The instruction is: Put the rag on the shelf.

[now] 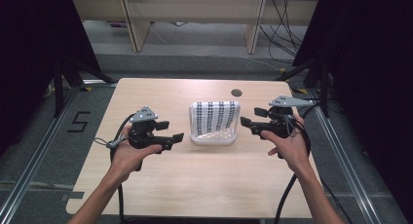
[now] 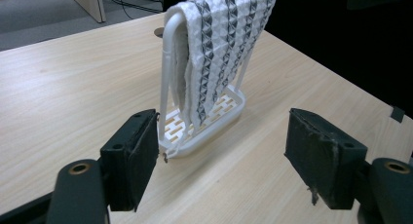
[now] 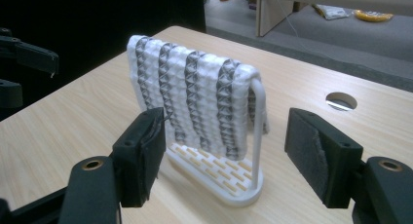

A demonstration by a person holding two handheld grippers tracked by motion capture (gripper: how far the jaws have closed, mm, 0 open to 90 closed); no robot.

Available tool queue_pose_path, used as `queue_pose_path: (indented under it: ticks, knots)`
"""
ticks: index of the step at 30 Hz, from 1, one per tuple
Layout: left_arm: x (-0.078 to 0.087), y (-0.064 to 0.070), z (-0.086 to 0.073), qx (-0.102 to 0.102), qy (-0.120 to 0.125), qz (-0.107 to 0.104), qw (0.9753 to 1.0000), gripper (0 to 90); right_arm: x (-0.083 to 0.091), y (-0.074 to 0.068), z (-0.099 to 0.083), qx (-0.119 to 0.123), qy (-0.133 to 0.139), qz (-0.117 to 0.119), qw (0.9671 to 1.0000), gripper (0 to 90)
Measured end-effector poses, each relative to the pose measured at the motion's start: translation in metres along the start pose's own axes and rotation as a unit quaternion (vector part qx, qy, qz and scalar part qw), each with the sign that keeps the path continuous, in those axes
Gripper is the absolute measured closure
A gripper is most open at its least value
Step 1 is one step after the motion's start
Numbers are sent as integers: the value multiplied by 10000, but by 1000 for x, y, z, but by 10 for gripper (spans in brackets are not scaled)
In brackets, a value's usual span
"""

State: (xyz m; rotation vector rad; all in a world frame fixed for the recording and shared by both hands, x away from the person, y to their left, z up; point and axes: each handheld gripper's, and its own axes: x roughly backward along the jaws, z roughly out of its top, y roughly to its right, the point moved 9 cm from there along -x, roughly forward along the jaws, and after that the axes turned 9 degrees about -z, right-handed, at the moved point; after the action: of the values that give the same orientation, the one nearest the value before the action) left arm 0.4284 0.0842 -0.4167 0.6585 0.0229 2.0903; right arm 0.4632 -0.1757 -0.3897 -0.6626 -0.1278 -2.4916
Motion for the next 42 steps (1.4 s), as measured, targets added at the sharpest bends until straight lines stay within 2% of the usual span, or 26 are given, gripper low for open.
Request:
queue_pose_path:
  ticks: [4,7,9,10,11,12,15,17,18,19,21,22,23,24,25,26,28,29,30,32,36,37,38,39,40,42]
  knots:
    - [0,2,-5,4,11,-56,10000,264,1,-3,-4,-85,-25,28,10000,320]
    - [0,3,-11,13,-44,-93,9999,251,2,-2,-7,27,2,37,10000,308]
    - [0,5,-16,-11,-47,-150,9999,240,4,-6,-11,-114,-76,89,9999,284]
    - [0,5,-16,-11,-47,-150,9999,238,3,-4,-12,80,-32,116,9999,277]
    - [1,4,-20,-24,-79,-149,9999,236,4,-6,-14,-38,-77,66,9999,272]
    - [1,4,-21,-12,-42,-146,9999,234,6,-6,-15,25,-109,87,9999,266]
    - [2,5,-26,-30,-60,-204,9998,227,7,-7,-19,-14,-138,83,9999,255]
    - [3,5,-29,-26,-69,-161,9998,227,8,-7,-20,27,-94,90,9999,255]
    - [3,5,-31,-31,-70,-180,9998,227,8,-9,-22,-41,-103,117,9999,255]
    - [3,6,-32,-32,-99,-201,9997,227,7,-8,-22,42,-52,135,9999,255]
    - [3,6,-36,-40,-91,-147,9998,227,9,-12,-26,-90,-149,160,9997,256]
    - [3,6,-36,-40,-91,-147,9998,227,8,-10,-26,58,-41,156,9999,256]
    - [3,7,-39,-21,-117,-190,9997,227,8,-10,-26,58,-41,156,9999,256]
    - [2,8,-40,-29,-85,-216,9997,227,9,-13,-28,-62,-57,176,9998,256]
    - [2,8,-43,-21,-100,-188,9998,227,9,-11,-29,61,-52,154,9998,257]
    - [2,9,-45,-38,-106,-222,9997,227,9,-13,-30,-13,-64,158,9999,257]
    - [2,10,-49,-40,-128,-218,9997,227,9,-14,-34,15,-80,237,9997,258]
    - [2,9,-51,-46,-115,-183,9998,227,10,-16,-36,-112,-190,219,9995,258]
    - [2,9,-52,-61,-134,-160,9998,227,9,-14,-36,22,-75,216,9997,258]
    - [2,9,-56,-96,-158,-136,9997,227,11,-17,-41,-127,-237,234,9994,258]
    - [1,9,-61,-86,-146,-108,9998,227,10,-18,-46,-18,-145,256,9996,258]
    - [1,10,-63,-82,-170,-131,9997,227,10,-21,-48,-138,-192,282,9993,258]
    - [1,10,-64,-72,-153,-173,9997,227,9,-18,-48,23,-103,224,9997,259]
    - [1,10,-65,-76,-169,-141,9997,227,10,-20,-50,-94,-185,249,9995,259]
    - [1,11,-67,-77,-179,-161,9997,227,10,-20,-51,-18,-126,247,9996,259]
    - [1,12,-69,-91,-162,-183,9997,227,11,-21,-53,-26,-198,280,9994,258]
